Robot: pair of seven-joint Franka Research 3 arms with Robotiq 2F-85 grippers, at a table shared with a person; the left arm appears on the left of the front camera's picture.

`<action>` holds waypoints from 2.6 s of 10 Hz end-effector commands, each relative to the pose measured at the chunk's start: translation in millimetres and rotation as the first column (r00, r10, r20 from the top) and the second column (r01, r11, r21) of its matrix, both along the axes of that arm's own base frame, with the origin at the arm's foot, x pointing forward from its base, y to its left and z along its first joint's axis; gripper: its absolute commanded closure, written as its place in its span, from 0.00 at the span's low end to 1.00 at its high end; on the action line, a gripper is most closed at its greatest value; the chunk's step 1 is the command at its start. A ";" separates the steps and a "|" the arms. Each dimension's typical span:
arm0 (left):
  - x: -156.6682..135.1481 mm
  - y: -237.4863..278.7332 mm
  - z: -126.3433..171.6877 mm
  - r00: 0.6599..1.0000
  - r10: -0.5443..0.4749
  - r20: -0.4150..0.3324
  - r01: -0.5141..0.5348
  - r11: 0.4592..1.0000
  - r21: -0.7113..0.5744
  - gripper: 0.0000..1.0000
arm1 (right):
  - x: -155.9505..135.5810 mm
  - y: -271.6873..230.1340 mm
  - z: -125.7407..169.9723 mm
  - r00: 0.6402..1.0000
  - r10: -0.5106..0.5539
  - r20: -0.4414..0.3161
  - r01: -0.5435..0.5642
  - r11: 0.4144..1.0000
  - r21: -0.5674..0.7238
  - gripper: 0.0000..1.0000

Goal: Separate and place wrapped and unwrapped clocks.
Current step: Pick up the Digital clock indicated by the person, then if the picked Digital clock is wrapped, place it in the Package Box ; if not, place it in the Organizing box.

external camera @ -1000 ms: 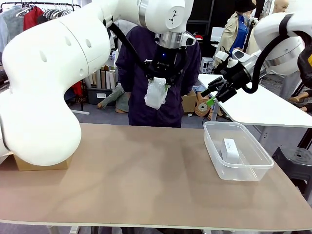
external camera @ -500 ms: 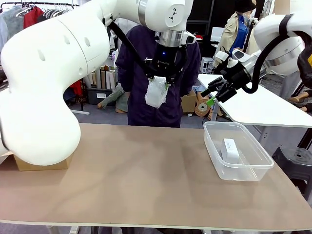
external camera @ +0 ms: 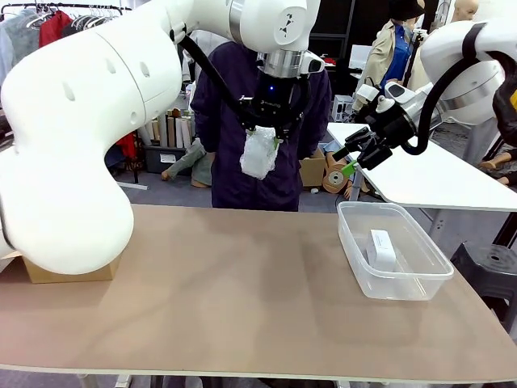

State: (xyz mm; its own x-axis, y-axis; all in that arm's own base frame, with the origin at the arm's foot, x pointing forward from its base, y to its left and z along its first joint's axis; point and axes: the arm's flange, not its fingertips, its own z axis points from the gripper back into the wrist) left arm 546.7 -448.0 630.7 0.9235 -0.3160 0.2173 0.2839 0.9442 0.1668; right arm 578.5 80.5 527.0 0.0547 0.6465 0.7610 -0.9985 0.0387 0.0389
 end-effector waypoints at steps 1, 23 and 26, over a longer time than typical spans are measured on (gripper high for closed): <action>-1.2 0.9 4.5 1.000 0.002 0.005 -0.002 1.000 -0.005 1.00 | -1.6 -0.2 2.0 1.000 0.001 0.003 -0.001 1.000 -0.005 0.00; -104.4 143.9 115.4 0.973 -0.059 -0.224 0.076 0.995 0.067 1.00 | -1.6 -0.2 2.0 1.000 0.001 0.003 -0.001 1.000 -0.005 0.00; -133.0 172.1 140.4 0.959 0.024 -0.283 0.000 0.997 0.083 1.00 | -1.6 -0.2 2.0 1.000 0.001 0.003 -0.001 1.000 -0.005 0.00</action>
State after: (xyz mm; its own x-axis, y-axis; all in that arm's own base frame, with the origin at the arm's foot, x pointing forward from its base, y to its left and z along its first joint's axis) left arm 432.8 -289.1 779.3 0.9376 -0.3455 -0.0395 0.3473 0.9247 0.1560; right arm 578.5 80.3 526.9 0.0551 0.6465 0.7610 -0.9985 0.0391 0.0390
